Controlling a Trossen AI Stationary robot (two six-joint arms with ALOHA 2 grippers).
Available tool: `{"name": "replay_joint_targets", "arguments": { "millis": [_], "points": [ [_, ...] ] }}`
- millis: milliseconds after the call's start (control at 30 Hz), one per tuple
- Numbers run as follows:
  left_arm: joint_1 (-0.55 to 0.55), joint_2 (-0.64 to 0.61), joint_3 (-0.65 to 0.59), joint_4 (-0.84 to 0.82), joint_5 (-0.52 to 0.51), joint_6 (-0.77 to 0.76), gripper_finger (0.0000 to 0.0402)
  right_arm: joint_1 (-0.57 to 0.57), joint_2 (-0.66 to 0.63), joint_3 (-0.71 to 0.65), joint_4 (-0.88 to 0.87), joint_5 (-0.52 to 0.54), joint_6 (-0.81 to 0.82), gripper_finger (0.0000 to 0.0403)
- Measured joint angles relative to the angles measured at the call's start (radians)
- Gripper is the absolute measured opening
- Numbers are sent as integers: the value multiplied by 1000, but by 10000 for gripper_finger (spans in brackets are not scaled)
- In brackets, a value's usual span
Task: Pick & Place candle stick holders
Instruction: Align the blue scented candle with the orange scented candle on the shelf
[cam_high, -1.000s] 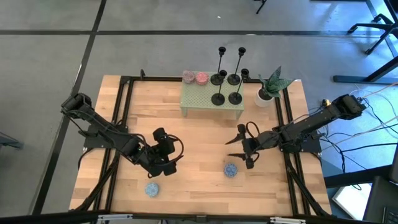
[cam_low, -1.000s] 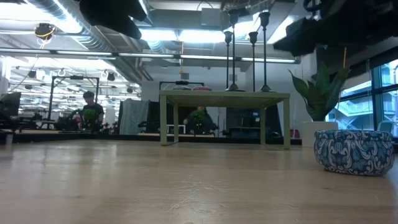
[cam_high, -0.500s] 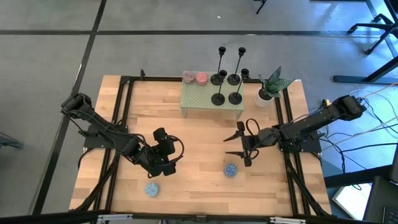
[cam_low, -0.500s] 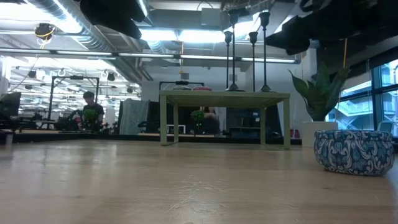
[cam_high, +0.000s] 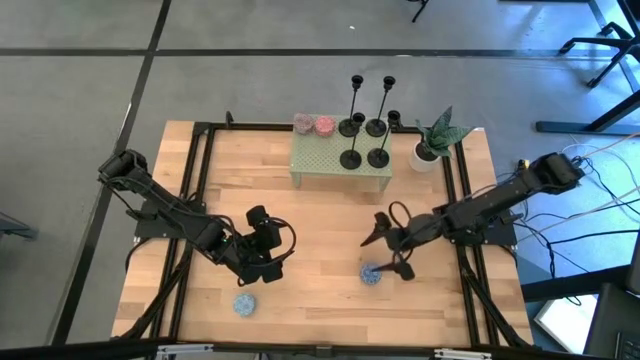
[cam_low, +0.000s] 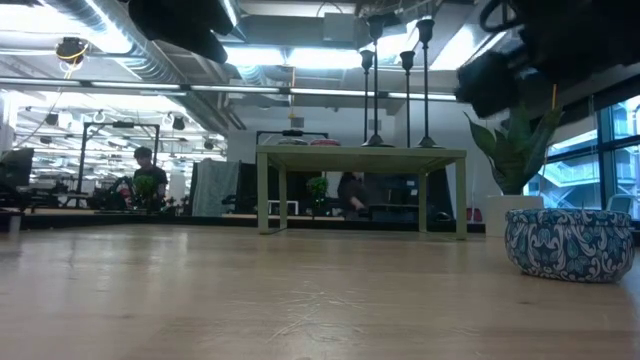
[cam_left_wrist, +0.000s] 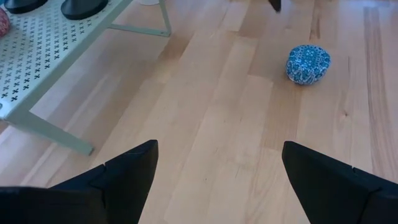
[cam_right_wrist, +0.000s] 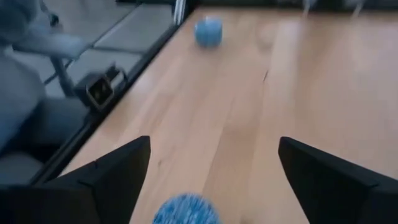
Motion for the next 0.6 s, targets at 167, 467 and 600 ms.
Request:
{"name": "replay_joint_targets", "arguments": {
  "millis": [167,467,600],
  "points": [
    [0,0,0,0,0,0,341,32,97,0,-35,0,56,362],
    [0,0,0,0,0,-9,341,84,238,0,3,0,72,362],
    [0,0,0,0,0,-8,341,104,261,0,24,0,78,362]
  ]
}}
